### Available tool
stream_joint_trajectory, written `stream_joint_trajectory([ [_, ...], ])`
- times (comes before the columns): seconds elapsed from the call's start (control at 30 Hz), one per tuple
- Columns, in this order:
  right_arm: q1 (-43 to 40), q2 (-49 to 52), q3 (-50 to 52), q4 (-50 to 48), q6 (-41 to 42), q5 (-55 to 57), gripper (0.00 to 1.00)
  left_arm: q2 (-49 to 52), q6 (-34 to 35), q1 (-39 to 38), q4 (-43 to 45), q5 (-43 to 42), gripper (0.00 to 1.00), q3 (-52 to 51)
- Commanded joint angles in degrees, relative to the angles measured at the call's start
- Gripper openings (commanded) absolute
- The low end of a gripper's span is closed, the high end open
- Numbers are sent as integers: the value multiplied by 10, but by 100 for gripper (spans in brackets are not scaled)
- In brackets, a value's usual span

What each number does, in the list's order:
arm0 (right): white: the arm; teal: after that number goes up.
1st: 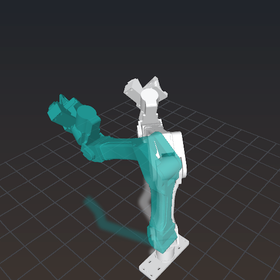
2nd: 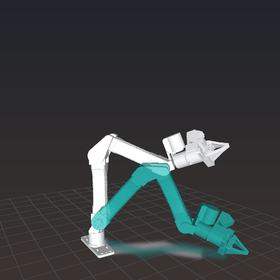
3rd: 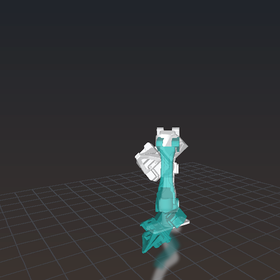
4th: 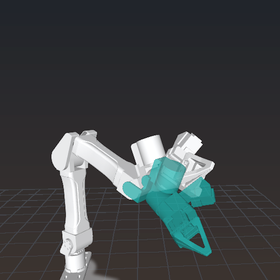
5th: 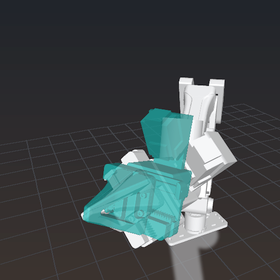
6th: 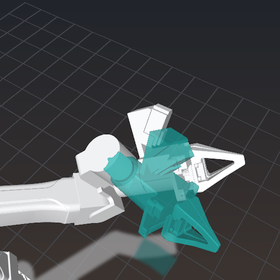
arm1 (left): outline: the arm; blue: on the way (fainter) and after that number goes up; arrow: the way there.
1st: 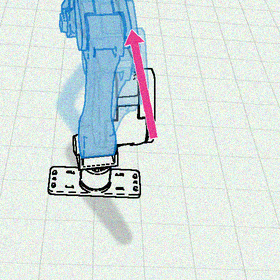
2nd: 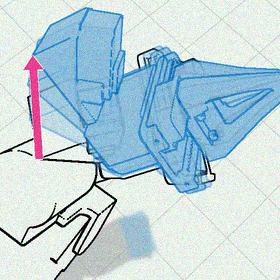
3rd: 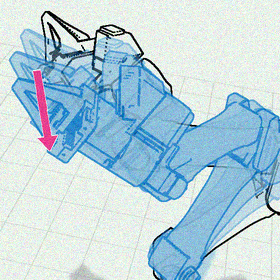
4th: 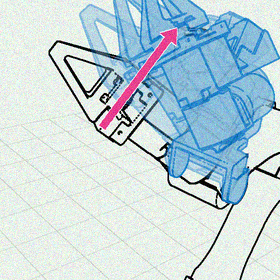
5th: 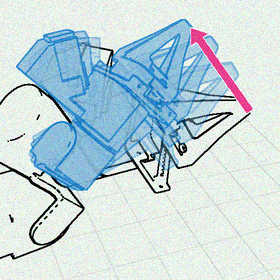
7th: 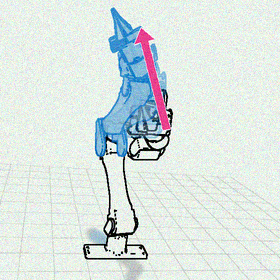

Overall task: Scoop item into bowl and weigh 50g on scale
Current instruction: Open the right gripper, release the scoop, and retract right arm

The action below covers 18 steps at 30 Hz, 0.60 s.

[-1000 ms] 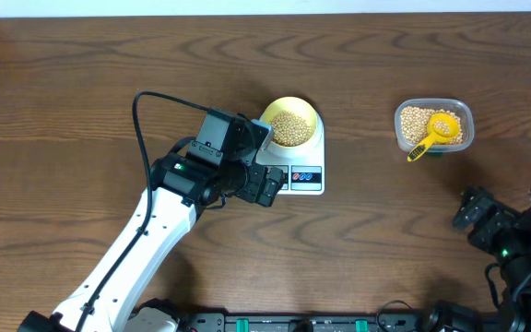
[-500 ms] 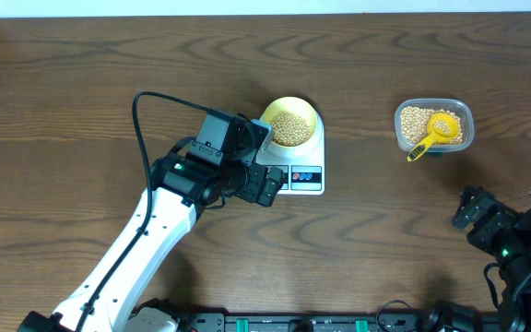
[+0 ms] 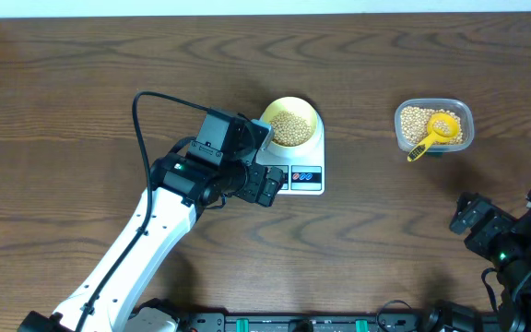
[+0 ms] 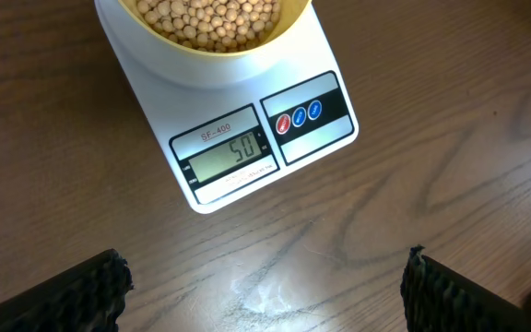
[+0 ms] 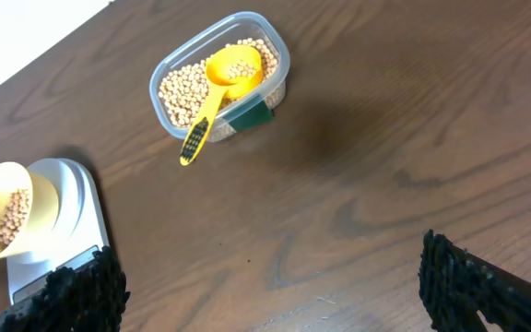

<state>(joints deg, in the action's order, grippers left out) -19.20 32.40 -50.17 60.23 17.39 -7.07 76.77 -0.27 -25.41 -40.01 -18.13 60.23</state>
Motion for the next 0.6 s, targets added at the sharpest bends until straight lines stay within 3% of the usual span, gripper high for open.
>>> stream_joint_trajectory([
  [0.0, -3, -3, -3, 1, 4, 1, 99, 2, -10, -1, 0, -7, 96, -1],
  [0.23, 30, -11, 5, -9, 1, 36, 99, 2, -10, -1, 0, -7, 96, -1],
  [0.57, 98, -140, 193, -228, -30, 52, 99, 2, -10, -1, 0, -7, 96, -1],
])
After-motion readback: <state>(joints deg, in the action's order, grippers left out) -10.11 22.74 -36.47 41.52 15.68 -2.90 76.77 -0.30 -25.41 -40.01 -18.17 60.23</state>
